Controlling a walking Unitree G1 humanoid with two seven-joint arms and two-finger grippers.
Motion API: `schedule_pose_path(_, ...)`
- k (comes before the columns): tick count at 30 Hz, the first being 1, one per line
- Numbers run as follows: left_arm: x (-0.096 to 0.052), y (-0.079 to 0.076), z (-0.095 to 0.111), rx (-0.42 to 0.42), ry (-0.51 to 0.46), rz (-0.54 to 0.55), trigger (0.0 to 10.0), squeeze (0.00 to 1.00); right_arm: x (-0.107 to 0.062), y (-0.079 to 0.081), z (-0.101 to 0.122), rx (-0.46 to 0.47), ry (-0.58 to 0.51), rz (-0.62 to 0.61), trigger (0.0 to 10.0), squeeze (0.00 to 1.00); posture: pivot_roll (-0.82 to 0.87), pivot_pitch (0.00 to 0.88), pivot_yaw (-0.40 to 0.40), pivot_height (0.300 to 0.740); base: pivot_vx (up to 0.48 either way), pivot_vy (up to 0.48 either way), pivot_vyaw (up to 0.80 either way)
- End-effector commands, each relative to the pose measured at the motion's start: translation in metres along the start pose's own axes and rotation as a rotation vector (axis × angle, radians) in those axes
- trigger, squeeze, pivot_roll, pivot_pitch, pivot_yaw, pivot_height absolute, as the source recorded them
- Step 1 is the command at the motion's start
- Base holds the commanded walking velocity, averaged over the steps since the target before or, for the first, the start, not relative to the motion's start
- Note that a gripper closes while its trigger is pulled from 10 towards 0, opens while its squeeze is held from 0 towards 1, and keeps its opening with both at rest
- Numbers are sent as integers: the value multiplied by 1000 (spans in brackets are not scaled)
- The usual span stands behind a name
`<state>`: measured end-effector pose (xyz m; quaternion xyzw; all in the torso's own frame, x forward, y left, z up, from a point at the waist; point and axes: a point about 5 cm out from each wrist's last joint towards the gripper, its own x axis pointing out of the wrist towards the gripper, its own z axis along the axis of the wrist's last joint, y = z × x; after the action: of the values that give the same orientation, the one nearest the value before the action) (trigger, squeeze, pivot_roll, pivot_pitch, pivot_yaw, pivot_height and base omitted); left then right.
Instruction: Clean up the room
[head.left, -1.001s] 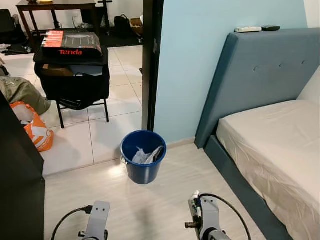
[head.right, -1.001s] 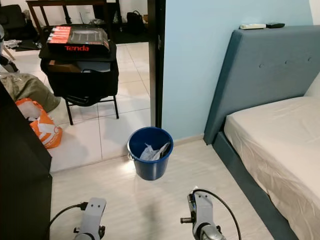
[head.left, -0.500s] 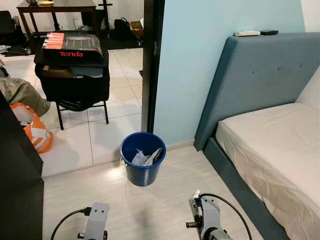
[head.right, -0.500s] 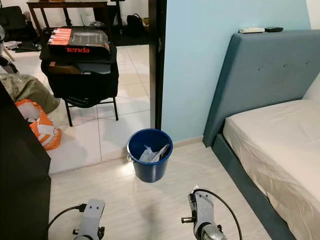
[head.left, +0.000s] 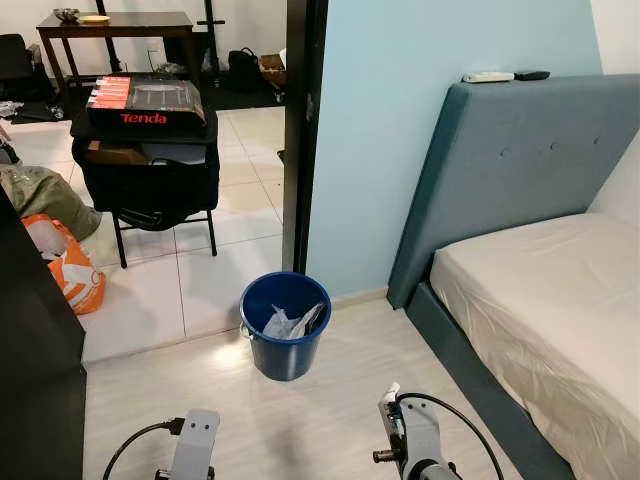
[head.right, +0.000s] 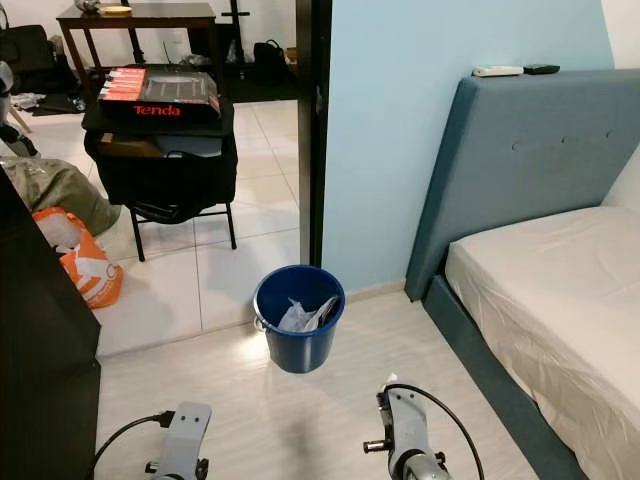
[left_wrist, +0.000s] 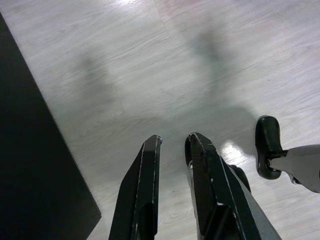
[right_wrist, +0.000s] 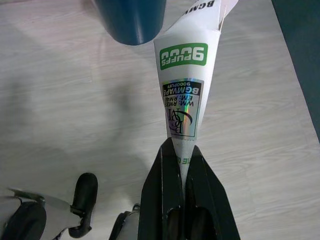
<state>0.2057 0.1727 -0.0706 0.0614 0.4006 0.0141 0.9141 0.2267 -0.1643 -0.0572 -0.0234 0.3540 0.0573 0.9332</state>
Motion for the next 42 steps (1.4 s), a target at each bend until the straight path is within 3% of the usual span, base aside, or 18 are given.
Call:
schedule_pose_path(1,-1,-5,-4,5,9,-7,10000,0,-1,-1,-3,-12,7,-1,10000,0,29,10,-64,740,0,0,0)
schedule_pose_path(10,-1,-6,1,-6,-17,-8,10000,0,0,-3,0,-32,0,-4,10000,0,33,20,-72,740,0,0,0)
schedule_pose_path(13,1,-1,4,-3,-5,38,10000,0,-1,-5,1,-31,-3,-11,10000,0,30,25,-69,740,0,0,0)
schedule_pose_path(24,2,-5,11,19,-32,0,10000,0,-1,-5,0,-15,-11,-14,10000,0,35,38,-70,740,0,0,0)
schedule_pose_path(42,5,-6,23,-52,-48,17,10000,0,-1,-6,0,0,-6,-31,10000,0,33,61,-60,740,0,0,0)
